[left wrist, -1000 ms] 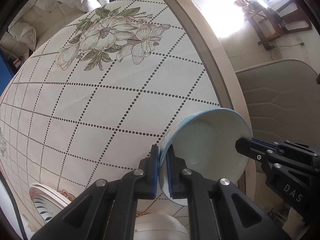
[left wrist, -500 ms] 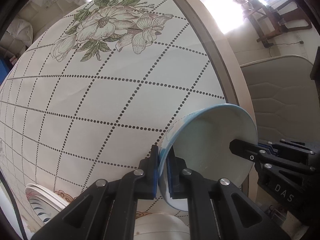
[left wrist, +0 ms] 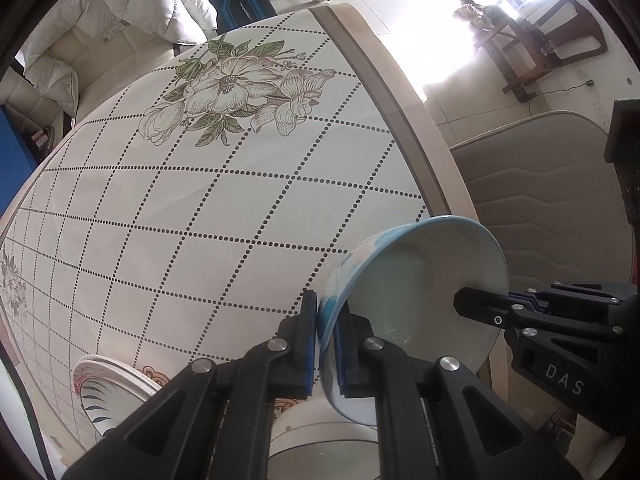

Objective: Organize plates and bowls
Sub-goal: 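Lift the polka-dot bowl with both tools toward the bowl stack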

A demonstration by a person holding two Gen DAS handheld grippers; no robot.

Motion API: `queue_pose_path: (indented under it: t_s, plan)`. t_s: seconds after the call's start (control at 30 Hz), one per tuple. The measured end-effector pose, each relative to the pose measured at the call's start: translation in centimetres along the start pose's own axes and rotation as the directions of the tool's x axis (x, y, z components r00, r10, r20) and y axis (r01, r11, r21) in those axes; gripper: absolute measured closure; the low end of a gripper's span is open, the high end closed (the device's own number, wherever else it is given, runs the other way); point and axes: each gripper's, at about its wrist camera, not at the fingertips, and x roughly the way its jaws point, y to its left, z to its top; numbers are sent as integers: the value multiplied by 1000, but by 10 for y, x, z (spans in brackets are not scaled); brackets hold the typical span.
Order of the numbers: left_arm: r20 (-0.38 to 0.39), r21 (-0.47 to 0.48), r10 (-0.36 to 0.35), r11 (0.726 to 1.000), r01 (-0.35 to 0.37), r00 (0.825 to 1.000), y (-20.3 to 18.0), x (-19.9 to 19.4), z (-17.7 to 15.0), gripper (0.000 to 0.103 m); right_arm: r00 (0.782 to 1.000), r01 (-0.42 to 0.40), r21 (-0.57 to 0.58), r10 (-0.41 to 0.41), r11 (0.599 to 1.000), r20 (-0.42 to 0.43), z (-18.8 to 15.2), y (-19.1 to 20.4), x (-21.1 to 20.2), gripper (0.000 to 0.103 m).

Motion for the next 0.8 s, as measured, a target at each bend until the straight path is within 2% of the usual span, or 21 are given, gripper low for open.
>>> queue_pose_path:
  t_s: [0.4,0.8]
  plan:
    - [60,-1,4,1000,-4,998,6,-39,-49,97,999,18,-52,-16,998,42,-60,34,-36,96]
    - [66,-19,8,1000,-6,998,26,-49,-117,97,999,24,-95,-21,995,33,-133,67,-26,96]
